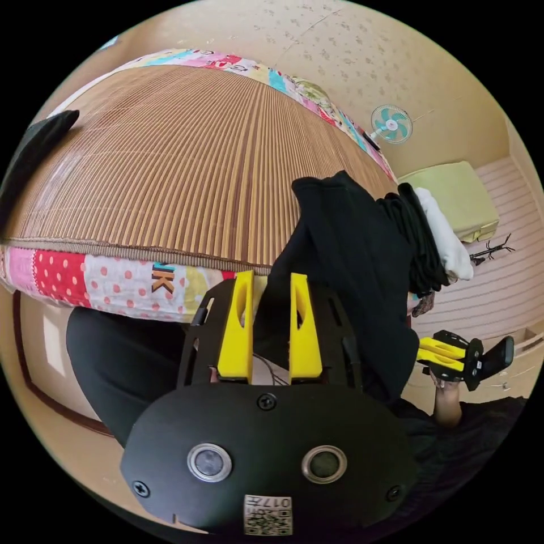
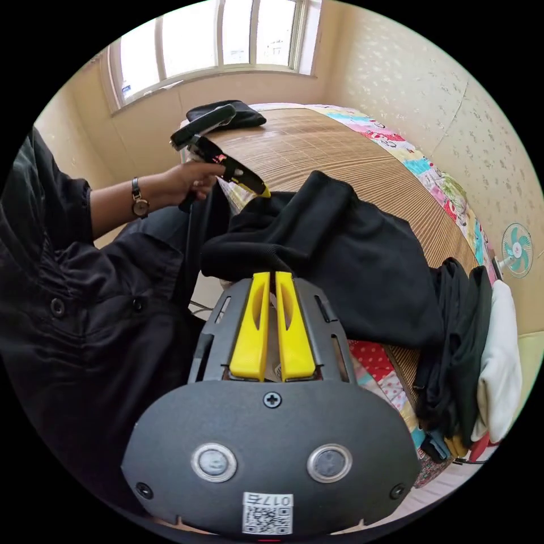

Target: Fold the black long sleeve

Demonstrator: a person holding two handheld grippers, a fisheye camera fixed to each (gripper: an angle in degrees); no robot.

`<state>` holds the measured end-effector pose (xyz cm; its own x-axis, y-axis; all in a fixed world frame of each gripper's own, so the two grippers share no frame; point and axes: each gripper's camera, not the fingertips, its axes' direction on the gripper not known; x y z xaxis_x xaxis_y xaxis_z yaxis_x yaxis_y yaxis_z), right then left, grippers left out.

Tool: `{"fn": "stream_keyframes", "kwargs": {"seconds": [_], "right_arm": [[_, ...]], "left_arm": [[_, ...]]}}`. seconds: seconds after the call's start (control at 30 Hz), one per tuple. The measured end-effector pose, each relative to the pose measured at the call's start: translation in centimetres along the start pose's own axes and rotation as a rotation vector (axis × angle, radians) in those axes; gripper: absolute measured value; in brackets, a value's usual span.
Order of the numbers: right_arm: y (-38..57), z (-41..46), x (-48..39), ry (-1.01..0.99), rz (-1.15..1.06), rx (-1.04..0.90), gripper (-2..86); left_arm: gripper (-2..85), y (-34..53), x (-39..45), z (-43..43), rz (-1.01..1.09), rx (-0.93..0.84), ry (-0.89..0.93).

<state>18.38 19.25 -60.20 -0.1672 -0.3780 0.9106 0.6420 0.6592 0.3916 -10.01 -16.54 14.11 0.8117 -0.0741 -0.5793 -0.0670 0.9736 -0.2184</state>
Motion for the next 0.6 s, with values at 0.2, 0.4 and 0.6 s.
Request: {"fn": "stream_keyframes", "kwargs": {"seconds": [0.2,0.4,0.6], "right_arm": [[3.1,-3.8,4.8,-0.256,0.039,0.070,0.9],[6.8,-11.6,4.6,-0.547,-0.259,0.239,0.4],[10.8,-17.4,11.8,-0.677,-0.025,0.532,0.4]], "left_arm": [[4.3,4.0,-2.2,0.8,-0.095,-0.122,0.281],[-0.5,4.3,-1.9,-17.1,0.289,0.451,0.925],[-0.6,3.6,11.0,-31.9,1.125,0.449,1.012]]}}
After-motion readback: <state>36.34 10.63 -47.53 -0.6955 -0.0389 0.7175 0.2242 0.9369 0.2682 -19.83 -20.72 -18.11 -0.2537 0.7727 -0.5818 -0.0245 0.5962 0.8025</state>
